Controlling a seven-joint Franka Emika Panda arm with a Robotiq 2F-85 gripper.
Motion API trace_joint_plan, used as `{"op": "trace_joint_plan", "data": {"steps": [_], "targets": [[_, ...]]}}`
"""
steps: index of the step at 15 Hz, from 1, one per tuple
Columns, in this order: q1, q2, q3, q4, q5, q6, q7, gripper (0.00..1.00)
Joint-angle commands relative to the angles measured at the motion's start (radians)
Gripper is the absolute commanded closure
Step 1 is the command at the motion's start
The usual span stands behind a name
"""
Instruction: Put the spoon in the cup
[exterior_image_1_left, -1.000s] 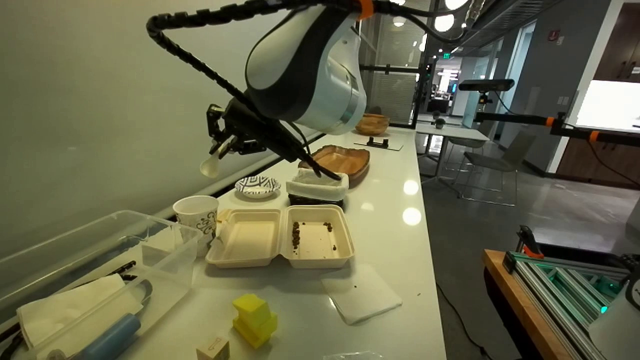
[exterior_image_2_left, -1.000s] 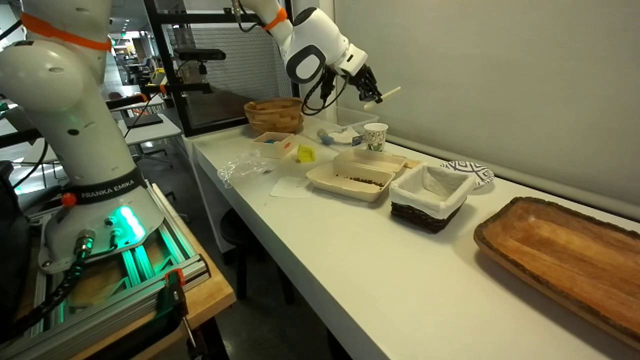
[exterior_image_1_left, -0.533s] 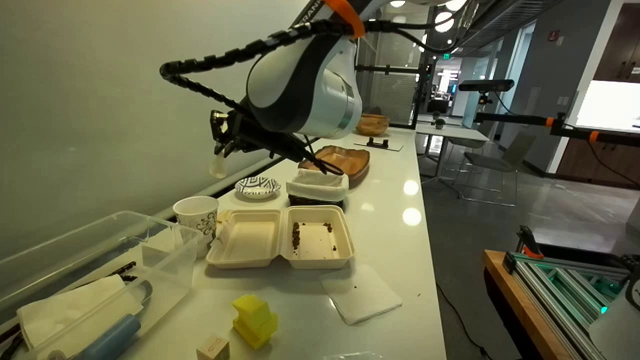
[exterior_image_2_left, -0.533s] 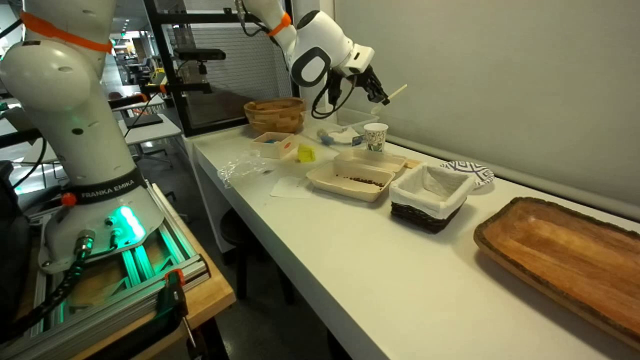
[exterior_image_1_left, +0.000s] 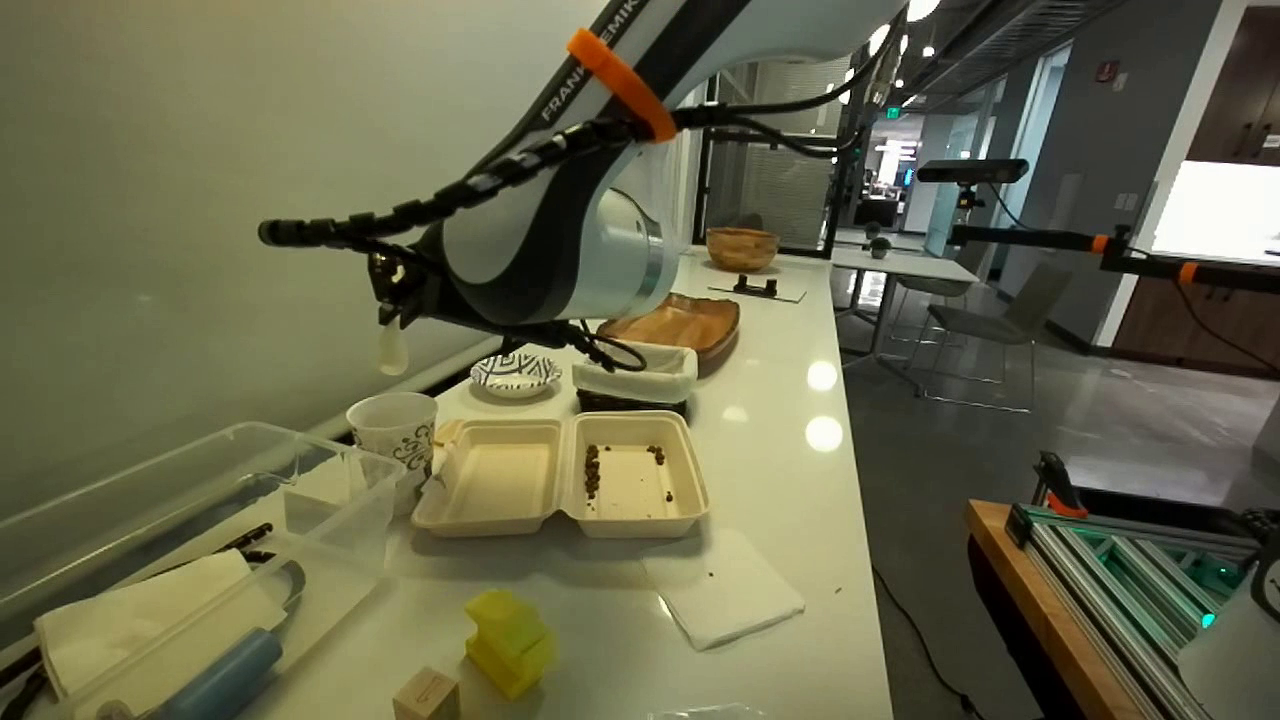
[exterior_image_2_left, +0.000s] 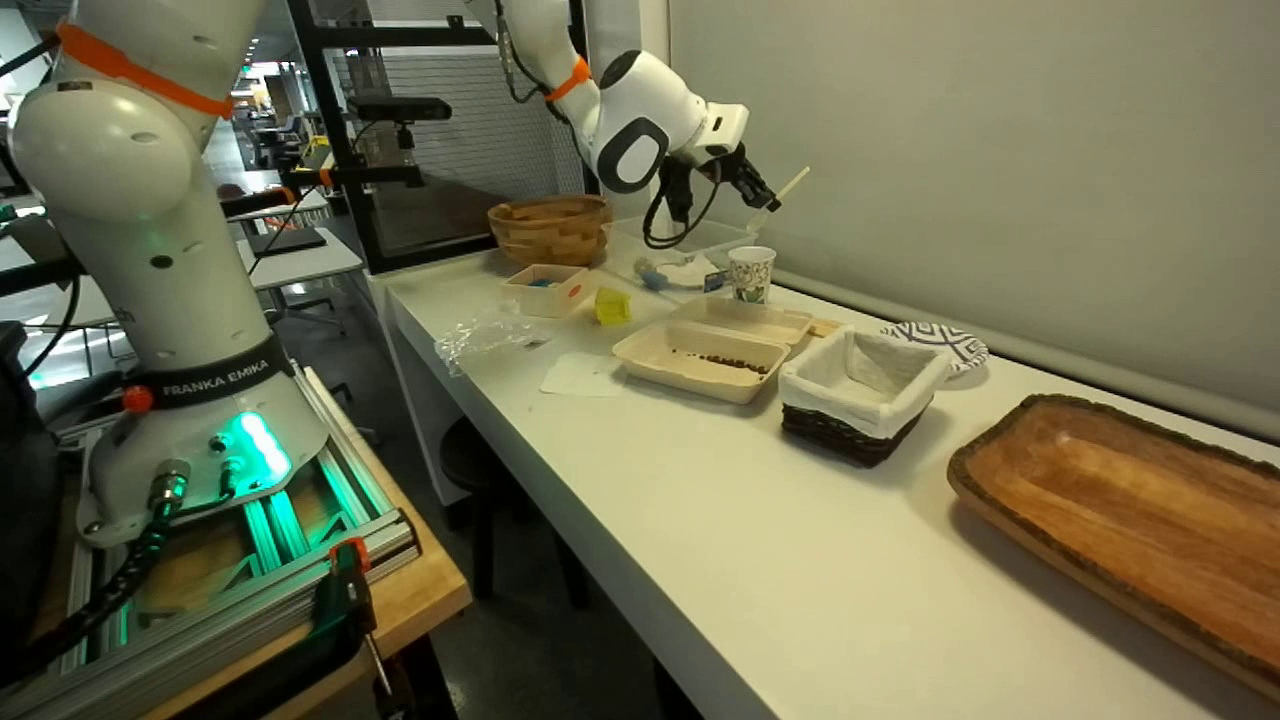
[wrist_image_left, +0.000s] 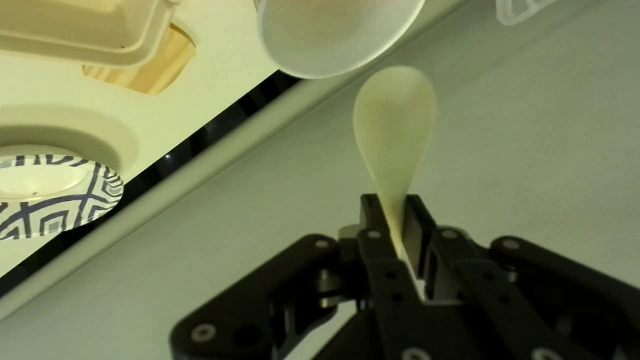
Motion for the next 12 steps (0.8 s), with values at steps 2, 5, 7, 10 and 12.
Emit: {"op": "trace_joint_plan", "data": {"steps": [2, 5, 7, 10, 12], "targets": [[0.016, 0.092, -0.010, 0.084, -0.028, 0.031, -0.022, 0.96], [0.021, 0.128, -0.012, 0.118, -0.034, 0.030, -0.038, 0.96], [0.034, 0.146, -0.024, 0.130, -0.022, 0.023, -0.044, 0.96], [0.044, 0.163, -0.033, 0.139, -0.018, 0.014, -0.048, 0.96], [0.053, 0.168, -0.040, 0.140, -0.014, 0.001, -0.050, 0.96]]}}
